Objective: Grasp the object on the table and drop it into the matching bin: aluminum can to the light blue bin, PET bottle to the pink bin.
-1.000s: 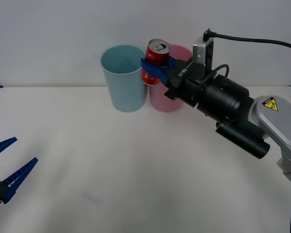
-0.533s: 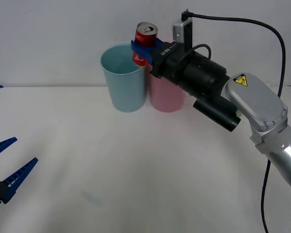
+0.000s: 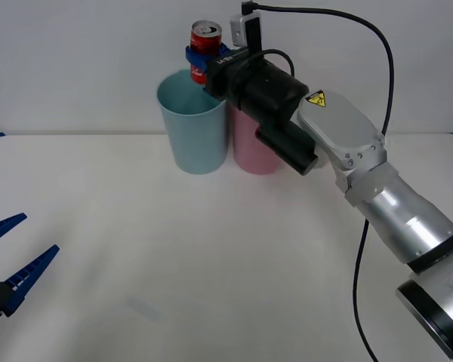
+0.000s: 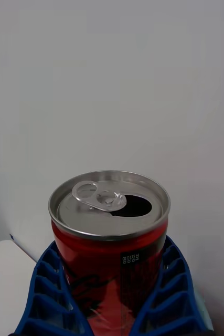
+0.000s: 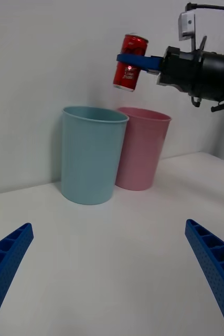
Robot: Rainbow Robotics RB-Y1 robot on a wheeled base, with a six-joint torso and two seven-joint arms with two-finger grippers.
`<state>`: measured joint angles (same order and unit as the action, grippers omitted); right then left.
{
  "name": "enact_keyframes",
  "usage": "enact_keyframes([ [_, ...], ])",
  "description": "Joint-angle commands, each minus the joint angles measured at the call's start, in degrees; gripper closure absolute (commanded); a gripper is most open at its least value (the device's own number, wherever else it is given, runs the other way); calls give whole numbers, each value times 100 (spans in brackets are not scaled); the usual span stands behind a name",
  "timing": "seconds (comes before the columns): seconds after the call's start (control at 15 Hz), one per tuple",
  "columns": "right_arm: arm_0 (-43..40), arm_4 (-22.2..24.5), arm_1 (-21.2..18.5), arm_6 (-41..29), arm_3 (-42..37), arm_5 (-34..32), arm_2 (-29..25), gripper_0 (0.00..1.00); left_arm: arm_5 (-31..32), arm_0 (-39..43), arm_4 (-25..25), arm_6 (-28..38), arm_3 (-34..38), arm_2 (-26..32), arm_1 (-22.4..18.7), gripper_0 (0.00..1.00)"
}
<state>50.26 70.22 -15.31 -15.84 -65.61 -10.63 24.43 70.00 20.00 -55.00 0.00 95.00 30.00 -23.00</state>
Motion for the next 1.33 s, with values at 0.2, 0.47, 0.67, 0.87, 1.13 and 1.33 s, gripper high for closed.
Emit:
enact_keyframes([
  [0.2,485,9,406,90,831,448,9,100,0,0,0,0,0,0,0,0],
  [0.47,740,9,617,98,1244,606,35,100,0,0,0,0,0,0,0,0],
  [0.67,757,-17,617,98,1253,720,141,100,0,0,0,0,0,0,0,0],
  [0.87,757,-26,617,98,1253,720,149,100,0,0,0,0,0,0,0,0],
  [1.13,757,-17,617,107,1244,720,167,0,0,0,0,0,0,0,0,0],
  [1.33,757,-17,617,160,1253,720,185,0,0,0,0,0,0,0,0,0],
])
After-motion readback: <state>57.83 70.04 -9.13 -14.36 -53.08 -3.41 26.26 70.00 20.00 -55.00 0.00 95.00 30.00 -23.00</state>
